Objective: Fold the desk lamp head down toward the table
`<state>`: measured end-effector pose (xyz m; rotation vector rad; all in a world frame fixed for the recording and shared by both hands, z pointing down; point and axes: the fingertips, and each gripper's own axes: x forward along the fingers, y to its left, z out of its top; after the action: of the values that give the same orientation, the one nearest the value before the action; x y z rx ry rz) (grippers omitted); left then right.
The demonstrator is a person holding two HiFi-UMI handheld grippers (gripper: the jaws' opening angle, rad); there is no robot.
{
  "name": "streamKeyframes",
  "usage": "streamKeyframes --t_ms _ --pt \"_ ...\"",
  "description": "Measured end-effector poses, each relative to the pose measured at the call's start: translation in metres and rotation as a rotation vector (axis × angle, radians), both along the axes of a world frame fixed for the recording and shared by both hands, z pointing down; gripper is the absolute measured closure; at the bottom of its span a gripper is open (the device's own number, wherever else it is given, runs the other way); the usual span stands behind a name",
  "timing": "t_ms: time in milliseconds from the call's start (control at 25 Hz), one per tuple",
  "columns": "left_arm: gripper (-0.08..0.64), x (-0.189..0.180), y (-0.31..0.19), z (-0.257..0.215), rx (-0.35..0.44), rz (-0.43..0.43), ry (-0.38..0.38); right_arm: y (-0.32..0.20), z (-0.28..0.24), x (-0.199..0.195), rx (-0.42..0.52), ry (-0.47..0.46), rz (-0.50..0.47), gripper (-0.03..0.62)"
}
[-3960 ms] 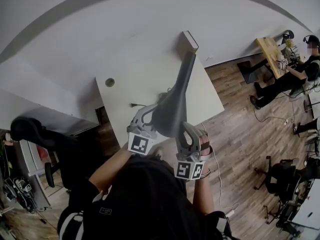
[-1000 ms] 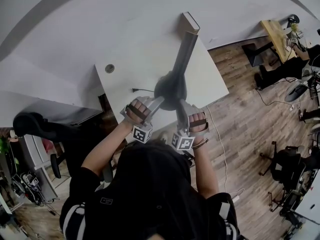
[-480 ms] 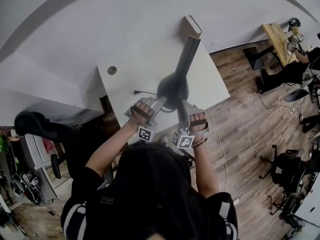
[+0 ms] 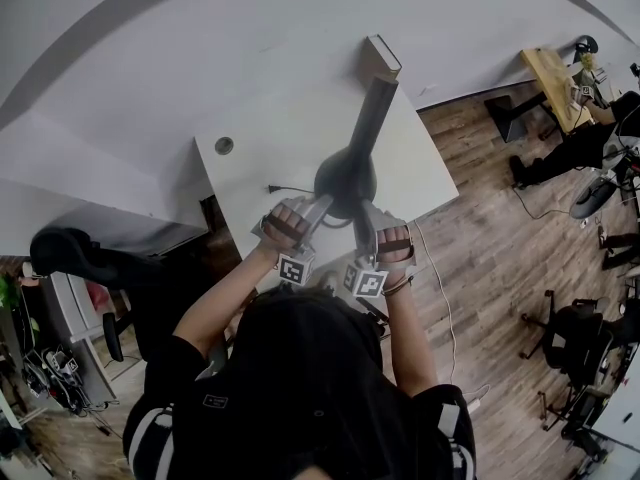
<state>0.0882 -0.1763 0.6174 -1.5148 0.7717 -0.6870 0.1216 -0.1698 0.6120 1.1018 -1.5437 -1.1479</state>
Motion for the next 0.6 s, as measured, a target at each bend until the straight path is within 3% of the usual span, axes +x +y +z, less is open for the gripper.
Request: streamKeyframes --t_ms 160,360,440,600 --pt "0.363 0.0 0.001 0.0 -0.032 -0.013 -0.003 0.002 0.004 0.001 -0.044 -0.032 0.005 0.357" --pt "0.356 -0.011 0.013 0.0 -0.143 -0.01 0.038 0.015 0.001 -0.004 -0.122 -0.124 -0.014 0.347" --pt "0.356 -0.021 0.022 -0.004 -0.184 -0.002 0.08 0.023 0.0 -0.003 -0.182 -0.212 -0.004 0.371" --pt "0.393 -0.039 0.042 -0.022 -0.231 0.024 0.185 0.039 -0.015 0.002 -0.298 -0.479 0.029 0.422"
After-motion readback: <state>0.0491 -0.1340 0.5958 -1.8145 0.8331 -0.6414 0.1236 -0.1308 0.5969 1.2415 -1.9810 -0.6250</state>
